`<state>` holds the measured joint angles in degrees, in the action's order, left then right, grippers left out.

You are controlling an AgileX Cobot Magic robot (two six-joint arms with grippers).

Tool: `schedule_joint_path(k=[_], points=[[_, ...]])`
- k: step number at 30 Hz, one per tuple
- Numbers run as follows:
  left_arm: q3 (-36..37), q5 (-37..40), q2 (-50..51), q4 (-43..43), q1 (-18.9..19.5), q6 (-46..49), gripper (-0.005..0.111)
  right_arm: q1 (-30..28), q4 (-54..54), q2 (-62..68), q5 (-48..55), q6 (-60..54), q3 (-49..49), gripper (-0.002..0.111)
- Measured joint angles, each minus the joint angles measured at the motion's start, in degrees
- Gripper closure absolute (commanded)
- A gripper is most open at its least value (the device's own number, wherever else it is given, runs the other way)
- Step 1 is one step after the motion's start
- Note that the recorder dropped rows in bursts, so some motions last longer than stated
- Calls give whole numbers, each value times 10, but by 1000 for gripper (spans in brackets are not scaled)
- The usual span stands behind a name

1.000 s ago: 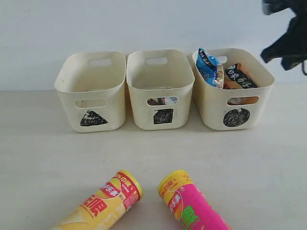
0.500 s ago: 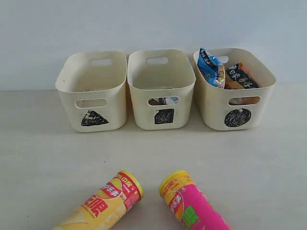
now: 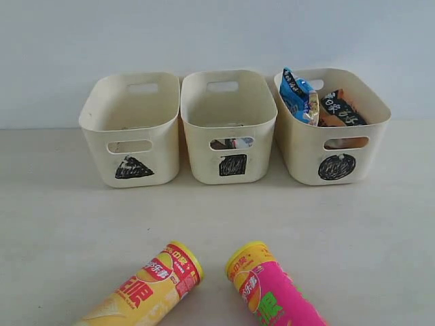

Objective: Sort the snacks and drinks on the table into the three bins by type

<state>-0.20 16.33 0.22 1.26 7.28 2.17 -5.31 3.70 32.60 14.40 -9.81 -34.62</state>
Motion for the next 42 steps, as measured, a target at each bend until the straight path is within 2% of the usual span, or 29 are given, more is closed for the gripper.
schedule_joint_path(k=[9, 24, 30, 42], points=[[0, 0, 0, 0, 0, 0, 102, 0, 1, -119, 12, 9, 35, 108], [0, 0, 0, 0, 0, 0, 102, 0, 1, -134, 26, -2, 38, 108], [0, 0, 0, 0, 0, 0, 102, 0, 1, -139, 69, -6, 38, 108], [0, 0, 0, 0, 0, 0, 102, 0, 10, -254, 134, -6, 58, 108]])
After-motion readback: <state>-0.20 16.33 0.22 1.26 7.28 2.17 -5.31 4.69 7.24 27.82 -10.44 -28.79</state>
